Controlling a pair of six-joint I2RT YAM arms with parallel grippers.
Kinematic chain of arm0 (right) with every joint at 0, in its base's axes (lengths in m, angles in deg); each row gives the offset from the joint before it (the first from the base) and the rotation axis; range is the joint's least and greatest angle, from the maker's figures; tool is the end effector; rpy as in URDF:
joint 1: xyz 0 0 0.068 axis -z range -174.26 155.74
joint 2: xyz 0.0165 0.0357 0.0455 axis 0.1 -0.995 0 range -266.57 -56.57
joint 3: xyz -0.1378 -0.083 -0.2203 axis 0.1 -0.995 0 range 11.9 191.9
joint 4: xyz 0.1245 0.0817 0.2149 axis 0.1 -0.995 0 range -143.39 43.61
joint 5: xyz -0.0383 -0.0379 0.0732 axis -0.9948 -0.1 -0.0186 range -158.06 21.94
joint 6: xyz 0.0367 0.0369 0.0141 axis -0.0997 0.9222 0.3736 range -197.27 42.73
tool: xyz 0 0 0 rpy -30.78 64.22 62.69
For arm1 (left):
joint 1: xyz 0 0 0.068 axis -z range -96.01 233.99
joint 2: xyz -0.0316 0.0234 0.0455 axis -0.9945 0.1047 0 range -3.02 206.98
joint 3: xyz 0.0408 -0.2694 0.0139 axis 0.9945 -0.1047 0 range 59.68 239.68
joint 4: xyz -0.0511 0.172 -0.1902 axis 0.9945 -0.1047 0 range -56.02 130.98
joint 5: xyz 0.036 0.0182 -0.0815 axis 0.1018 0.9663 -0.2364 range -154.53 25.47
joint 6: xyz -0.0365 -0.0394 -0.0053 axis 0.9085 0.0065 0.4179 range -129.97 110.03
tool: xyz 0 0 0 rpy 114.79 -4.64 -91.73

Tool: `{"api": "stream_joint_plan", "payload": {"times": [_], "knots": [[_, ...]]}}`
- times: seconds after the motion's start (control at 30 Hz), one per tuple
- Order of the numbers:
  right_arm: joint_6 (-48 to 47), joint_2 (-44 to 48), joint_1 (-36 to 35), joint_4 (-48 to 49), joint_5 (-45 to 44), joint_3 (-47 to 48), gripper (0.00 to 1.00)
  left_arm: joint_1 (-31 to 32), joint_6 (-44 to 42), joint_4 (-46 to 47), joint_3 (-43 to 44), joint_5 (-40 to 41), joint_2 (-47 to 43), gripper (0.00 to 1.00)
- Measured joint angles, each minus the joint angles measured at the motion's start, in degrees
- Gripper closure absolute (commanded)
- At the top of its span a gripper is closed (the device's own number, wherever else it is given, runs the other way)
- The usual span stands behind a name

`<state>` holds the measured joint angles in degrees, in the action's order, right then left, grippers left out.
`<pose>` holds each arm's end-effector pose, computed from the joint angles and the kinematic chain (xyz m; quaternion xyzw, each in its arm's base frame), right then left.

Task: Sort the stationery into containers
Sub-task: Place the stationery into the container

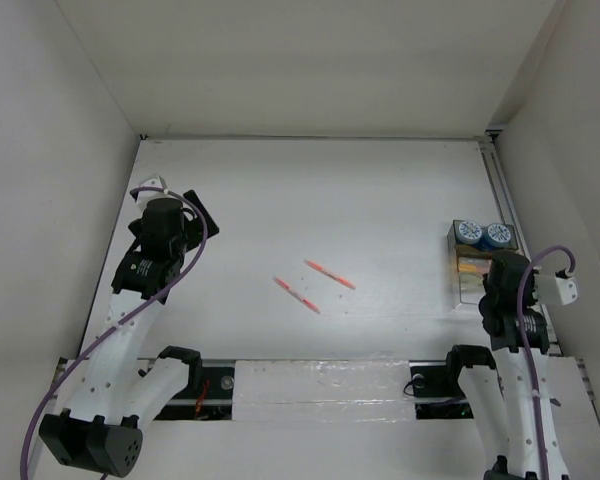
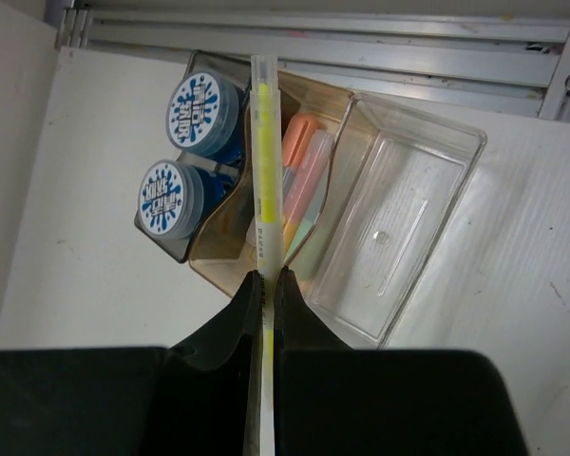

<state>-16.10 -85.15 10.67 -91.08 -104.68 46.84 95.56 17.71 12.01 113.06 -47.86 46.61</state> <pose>0.1033 -0.0302 0.2630 0.5807 0.6415 -0.0544 0.4982 0.1856 -0.0275 0.3445 -0.1939 0.8163 -0.0628 0.5404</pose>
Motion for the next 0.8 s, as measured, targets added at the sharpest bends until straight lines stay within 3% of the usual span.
{"api": "stream_joint_plan", "payload": {"times": [0.8], "knots": [[3.1, -11.4, 1.8, 4.9, -5.2, -4.1, 1.0, 0.0, 0.0, 0.0, 0.0, 0.0, -2.5, 0.0]]}}
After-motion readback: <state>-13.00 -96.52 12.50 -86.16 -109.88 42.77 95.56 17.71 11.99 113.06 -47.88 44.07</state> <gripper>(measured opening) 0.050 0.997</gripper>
